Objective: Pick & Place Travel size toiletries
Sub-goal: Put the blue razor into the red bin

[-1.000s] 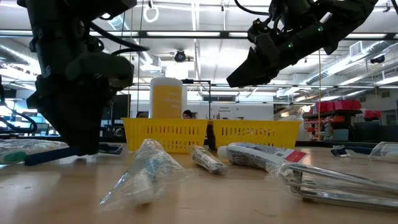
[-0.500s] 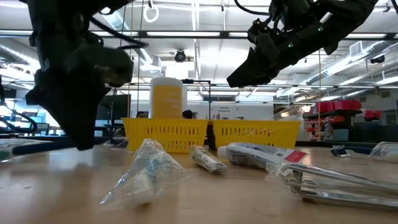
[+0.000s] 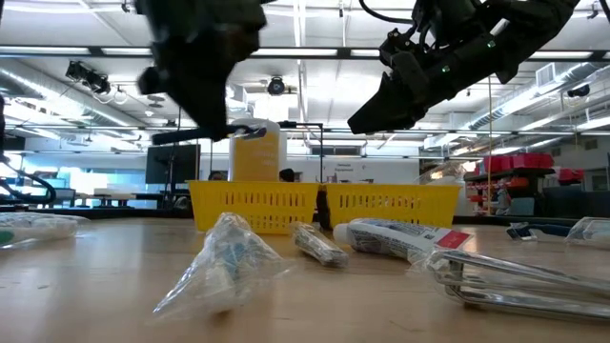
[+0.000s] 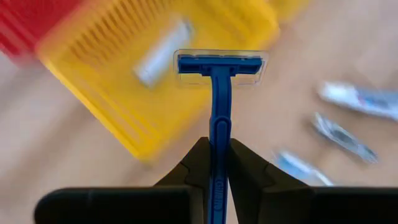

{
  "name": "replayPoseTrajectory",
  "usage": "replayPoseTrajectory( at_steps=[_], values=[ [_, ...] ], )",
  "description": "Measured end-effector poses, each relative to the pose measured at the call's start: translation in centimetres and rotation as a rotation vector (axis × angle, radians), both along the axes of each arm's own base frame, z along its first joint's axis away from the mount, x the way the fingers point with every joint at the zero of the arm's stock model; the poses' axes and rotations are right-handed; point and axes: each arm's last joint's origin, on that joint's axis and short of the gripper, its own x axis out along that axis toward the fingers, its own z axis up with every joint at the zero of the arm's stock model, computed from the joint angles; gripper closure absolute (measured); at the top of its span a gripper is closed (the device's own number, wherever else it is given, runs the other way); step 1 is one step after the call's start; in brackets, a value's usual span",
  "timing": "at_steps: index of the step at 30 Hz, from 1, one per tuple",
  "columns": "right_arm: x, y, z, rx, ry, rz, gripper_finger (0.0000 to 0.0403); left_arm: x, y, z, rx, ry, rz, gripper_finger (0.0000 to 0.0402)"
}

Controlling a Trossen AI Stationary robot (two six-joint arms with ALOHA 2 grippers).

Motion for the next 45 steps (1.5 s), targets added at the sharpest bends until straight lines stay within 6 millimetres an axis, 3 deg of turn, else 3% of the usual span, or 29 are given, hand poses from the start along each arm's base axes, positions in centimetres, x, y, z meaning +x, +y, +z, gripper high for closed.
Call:
replayPoseTrajectory(
  at_steps=[6,11,17,21,32,40,45],
  values=[
    [0.0,0.0,0.0,0.052,-0.009,-0.024,0.02,1.7,6.6,1.0,0.085,0.041,-0.087,0.0361],
    [0.0,0.0,-0.1,0.066,-0.008,-0.029,0.0197,1.9,12.2,1.1,0.118,0.058,-0.132,0.0357],
    [0.0,0.0,-0.1,0.066,-0.008,-0.029,0.0205,1.9,16.3,0.8,0.197,0.052,-0.319,0.0359],
    [0.0,0.0,-0.1,0.066,-0.008,-0.03,0.0206,1.6,17.3,-0.3,0.22,0.057,-0.392,0.0357],
    [0.0,0.0,-0.1,0.065,-0.008,-0.032,0.0215,-0.9,18.2,-5.3,0.19,0.132,-0.374,0.0349],
    [0.0,0.0,-0.1,0.065,-0.008,-0.032,0.0216,-0.9,18.4,-5.8,0.231,0.101,-0.403,0.034],
    [0.0,0.0,-0.1,0.065,-0.008,-0.032,0.0216,-0.9,18.3,-5.9,0.232,0.105,-0.454,0.0312]
  ],
)
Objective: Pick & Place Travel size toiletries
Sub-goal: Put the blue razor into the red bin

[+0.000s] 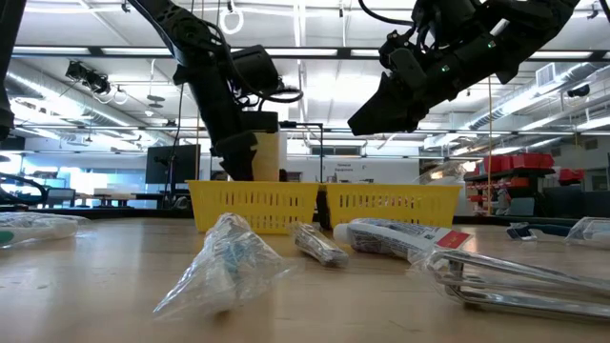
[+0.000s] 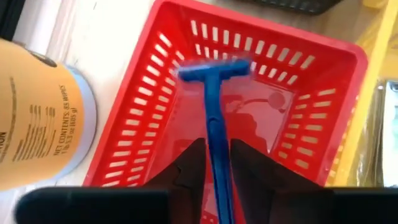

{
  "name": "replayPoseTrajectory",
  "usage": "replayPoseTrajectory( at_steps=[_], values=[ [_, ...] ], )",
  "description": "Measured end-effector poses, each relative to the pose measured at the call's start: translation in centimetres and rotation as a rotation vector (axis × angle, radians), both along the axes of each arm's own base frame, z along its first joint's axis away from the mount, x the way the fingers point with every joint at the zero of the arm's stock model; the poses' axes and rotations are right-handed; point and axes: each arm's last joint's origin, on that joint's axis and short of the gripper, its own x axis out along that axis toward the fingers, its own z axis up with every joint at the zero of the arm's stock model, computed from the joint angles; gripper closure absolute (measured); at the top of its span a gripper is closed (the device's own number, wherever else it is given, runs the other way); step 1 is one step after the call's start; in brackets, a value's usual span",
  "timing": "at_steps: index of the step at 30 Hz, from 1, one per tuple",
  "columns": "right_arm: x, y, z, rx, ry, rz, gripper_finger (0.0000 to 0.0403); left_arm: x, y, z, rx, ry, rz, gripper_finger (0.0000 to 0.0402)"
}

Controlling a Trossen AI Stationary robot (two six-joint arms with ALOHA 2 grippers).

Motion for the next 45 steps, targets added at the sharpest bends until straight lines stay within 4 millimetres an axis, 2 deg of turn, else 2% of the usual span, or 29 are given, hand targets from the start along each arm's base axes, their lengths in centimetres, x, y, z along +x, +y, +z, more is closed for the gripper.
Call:
replayPoseTrajectory(
  at_steps=[7,13,26,33,36,42,45],
  values=[
    [0.0,0.0,0.0,0.0,0.0,0.0,0.0218,0.4,-0.1,0.2,-0.032,-0.054,-0.027,0.0257],
    [0.0,0.0,0.0,0.001,0.0,0.002,0.0215,1.2,-0.1,0.7,-0.062,-0.162,-0.071,0.0232],
    [0.0,0.0,0.0,0.001,0.0,0.002,0.0214,1.7,-0.7,0.9,-0.058,-0.196,-0.099,0.023],
    [0.0,0.0,0.0,0.001,0.0,0.002,0.0216,1.7,-0.4,1.0,0.055,-0.157,-0.181,0.023],
    [0.0,0.0,0.0,0.0,0.0,0.001,0.0217,1.9,-0.4,1.0,0.05,-0.18,-0.201,0.023],
    [0.0,0.0,0.0,-0.001,-0.002,-0.001,0.0211,2.4,-0.3,-1.3,0.003,-0.13,-0.199,0.023],
    [0.0,0.0,0.0,-0.001,0.001,0.0,0.021,2.5,-0.2,-1.5,0.011,-0.126,-0.162,0.023]
  ],
)
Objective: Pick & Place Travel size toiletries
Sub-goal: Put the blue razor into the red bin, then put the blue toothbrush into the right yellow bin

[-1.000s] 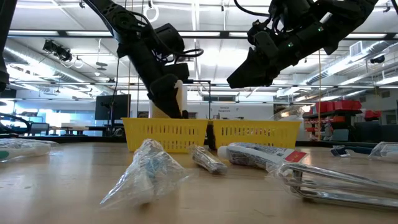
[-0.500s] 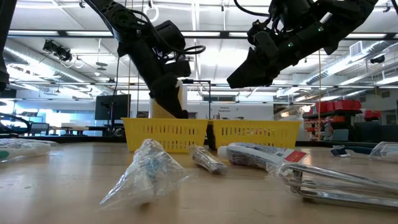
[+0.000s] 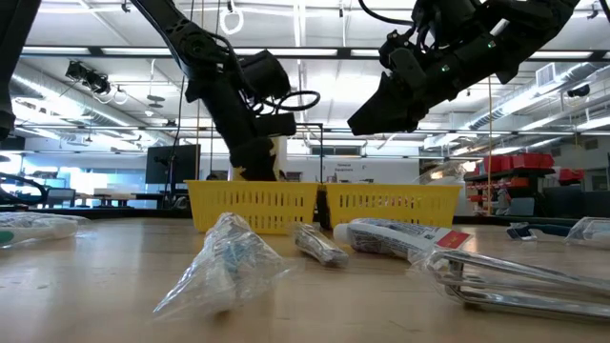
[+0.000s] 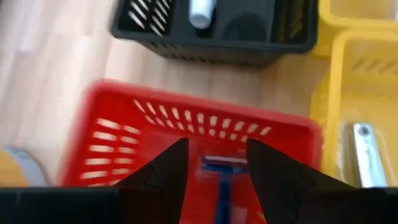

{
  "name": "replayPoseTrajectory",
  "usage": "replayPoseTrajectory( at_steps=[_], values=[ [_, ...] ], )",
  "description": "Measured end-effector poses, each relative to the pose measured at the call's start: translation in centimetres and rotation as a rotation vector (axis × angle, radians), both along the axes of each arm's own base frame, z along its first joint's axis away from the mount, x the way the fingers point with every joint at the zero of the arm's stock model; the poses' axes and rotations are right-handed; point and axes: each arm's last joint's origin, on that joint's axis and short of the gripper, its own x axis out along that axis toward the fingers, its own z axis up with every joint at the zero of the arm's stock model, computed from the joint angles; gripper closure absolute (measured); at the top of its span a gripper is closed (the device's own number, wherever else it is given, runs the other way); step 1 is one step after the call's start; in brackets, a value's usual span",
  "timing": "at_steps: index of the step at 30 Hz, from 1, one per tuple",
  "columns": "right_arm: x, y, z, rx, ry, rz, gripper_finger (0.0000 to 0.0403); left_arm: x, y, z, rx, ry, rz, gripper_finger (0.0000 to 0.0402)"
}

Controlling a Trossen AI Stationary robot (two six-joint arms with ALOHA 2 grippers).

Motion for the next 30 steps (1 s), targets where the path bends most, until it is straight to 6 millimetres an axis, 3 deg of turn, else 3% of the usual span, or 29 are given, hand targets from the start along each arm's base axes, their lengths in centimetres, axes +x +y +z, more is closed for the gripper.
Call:
replayPoseTrajectory(
  at_steps=[26,30],
  values=[
    [0.0,0.0,0.0,-0.007,-0.004,0.003,0.0217,1.3,0.4,1.3,-0.004,-0.199,-0.053,0.023],
    [0.0,0.0,0.0,-0.005,0.005,0.007,0.0213,1.0,-0.1,2.6,-0.048,-0.238,-0.052,0.023]
  ],
)
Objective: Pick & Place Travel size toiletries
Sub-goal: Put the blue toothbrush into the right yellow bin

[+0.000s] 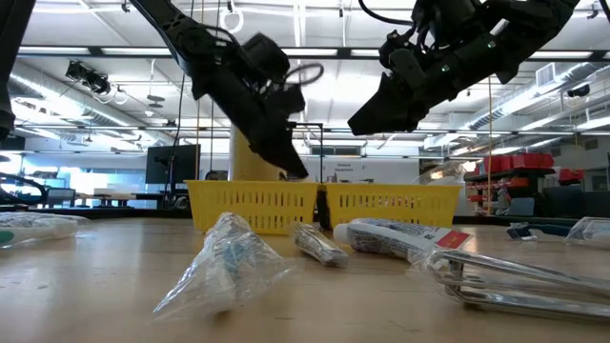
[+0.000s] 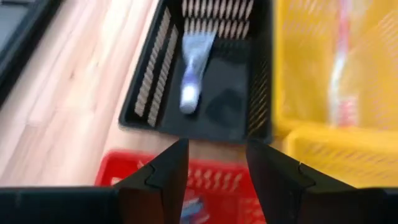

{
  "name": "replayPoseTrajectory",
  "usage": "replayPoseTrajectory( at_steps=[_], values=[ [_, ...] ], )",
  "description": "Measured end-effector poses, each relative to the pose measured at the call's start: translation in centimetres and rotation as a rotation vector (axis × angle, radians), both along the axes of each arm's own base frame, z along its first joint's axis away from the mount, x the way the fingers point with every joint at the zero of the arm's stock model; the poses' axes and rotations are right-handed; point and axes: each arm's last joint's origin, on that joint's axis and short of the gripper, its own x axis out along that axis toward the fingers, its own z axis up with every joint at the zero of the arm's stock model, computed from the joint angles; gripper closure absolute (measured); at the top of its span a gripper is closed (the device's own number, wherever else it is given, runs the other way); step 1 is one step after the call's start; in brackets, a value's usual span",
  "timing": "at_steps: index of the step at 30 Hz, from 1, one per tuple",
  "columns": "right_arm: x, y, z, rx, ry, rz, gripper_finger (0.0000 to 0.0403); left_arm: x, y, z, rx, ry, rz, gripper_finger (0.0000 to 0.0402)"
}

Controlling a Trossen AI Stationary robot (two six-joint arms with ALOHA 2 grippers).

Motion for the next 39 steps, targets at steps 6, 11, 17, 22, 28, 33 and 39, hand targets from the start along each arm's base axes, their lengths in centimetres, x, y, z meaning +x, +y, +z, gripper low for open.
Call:
replayPoseTrajectory(
  at_steps=[6,11,17,22,28,33,39],
  values=[
    [-0.4,1.0,-0.1,-0.011,0.049,0.059,0.0209,-1.7,-2.0,3.9,-0.068,-0.043,0.009,0.023],
    [-1.5,2.5,0.9,0.051,0.059,0.081,0.0217,-3.8,-4.1,7.0,-0.137,-0.07,0.025,0.023],
    [-4.2,4.5,1.3,0.182,0.205,0.073,0.0221,-5.3,-7.0,8.7,-0.179,-0.066,0.028,0.023],
    [-6.3,6.2,0.3,0.312,0.388,0.02,0.0222,-5.0,-9.8,8.3,-0.189,-0.042,-0.015,0.023],
    [-7.6,8.3,-0.4,0.425,0.507,0.02,0.0224,-4.6,-13.0,7.3,-0.158,-0.016,0.005,0.023],
    [-8.1,10.0,-0.4,0.478,0.522,0.037,0.0226,-4.8,-15.2,7.0,-0.176,-0.013,0.027,0.023],
    [-8.9,11.3,-0.8,0.523,0.575,0.018,0.0224,-5.0,-17.0,6.3,-0.209,0.004,0.058,0.023]
  ],
)
